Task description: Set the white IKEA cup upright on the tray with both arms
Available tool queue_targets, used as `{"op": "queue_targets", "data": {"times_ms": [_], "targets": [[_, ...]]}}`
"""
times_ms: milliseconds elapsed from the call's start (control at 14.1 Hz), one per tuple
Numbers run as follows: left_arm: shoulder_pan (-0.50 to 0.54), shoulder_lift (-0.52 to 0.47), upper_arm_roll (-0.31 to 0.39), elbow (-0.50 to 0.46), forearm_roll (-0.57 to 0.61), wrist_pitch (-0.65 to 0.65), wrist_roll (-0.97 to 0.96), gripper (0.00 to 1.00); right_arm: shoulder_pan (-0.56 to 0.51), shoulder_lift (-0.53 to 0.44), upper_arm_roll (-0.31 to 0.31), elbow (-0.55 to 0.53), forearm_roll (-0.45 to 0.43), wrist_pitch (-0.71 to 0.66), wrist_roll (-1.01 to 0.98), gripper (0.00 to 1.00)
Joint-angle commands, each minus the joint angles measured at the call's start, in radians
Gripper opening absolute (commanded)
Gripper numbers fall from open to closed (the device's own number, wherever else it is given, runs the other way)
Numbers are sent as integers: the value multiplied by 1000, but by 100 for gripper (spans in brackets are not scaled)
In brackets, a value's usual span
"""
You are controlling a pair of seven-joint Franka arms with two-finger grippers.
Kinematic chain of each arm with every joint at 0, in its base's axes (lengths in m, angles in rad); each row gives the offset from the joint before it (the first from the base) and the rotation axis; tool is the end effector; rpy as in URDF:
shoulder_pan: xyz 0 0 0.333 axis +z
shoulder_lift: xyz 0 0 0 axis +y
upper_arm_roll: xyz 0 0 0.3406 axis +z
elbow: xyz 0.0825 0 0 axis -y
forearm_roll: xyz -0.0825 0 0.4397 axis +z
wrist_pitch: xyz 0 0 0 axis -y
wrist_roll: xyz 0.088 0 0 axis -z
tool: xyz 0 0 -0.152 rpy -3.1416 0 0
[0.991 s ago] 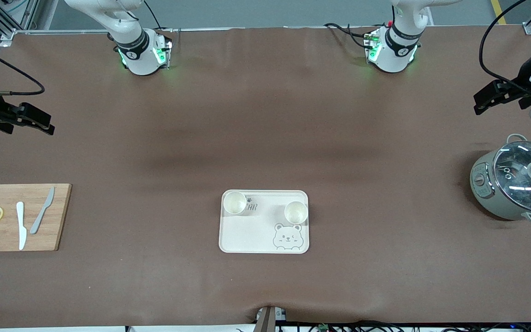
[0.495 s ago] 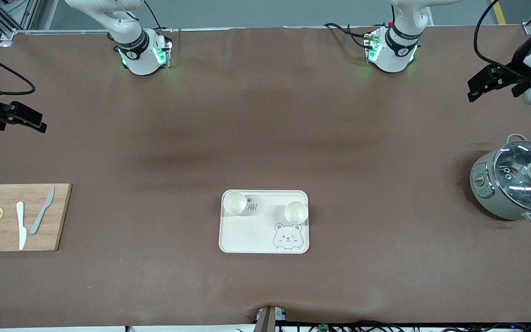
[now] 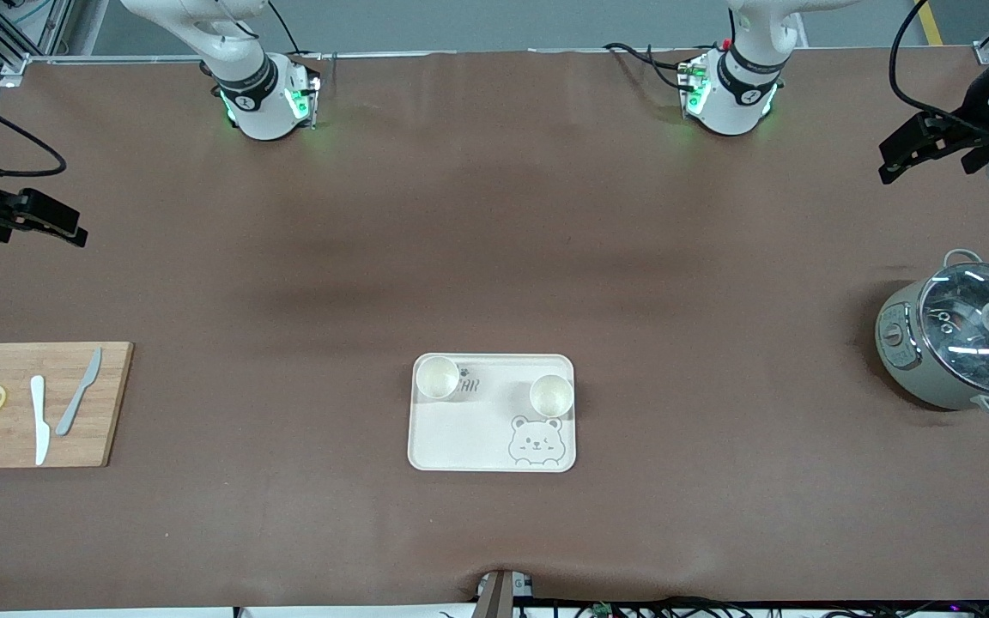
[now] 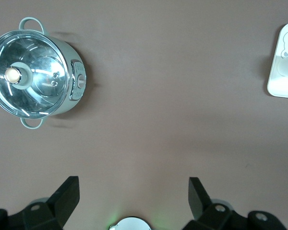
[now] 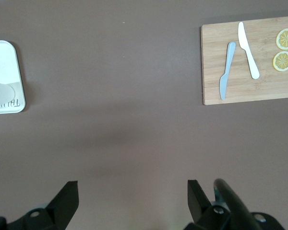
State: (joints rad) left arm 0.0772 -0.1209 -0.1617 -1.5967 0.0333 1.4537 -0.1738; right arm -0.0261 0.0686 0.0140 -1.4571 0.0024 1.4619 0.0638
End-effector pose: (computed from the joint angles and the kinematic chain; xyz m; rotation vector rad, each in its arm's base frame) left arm 0.5538 -0.0471 0.6503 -3.0829 -0.1453 0.0258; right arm 0.6193 -0.0074 0.6121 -3.1360 0.1188 0.1002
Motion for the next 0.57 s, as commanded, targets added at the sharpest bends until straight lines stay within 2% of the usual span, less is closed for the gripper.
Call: {"op": "queue_targets", "data": {"times_ms": [0,495], "targets": [[7,15,2,32,-21,-6,19,100,-12,2,8,17,5,-17,-4,100],[6,21,1,34,-19,-7,19,100,-21,2,6,15,7,-25,-4,100]]}}
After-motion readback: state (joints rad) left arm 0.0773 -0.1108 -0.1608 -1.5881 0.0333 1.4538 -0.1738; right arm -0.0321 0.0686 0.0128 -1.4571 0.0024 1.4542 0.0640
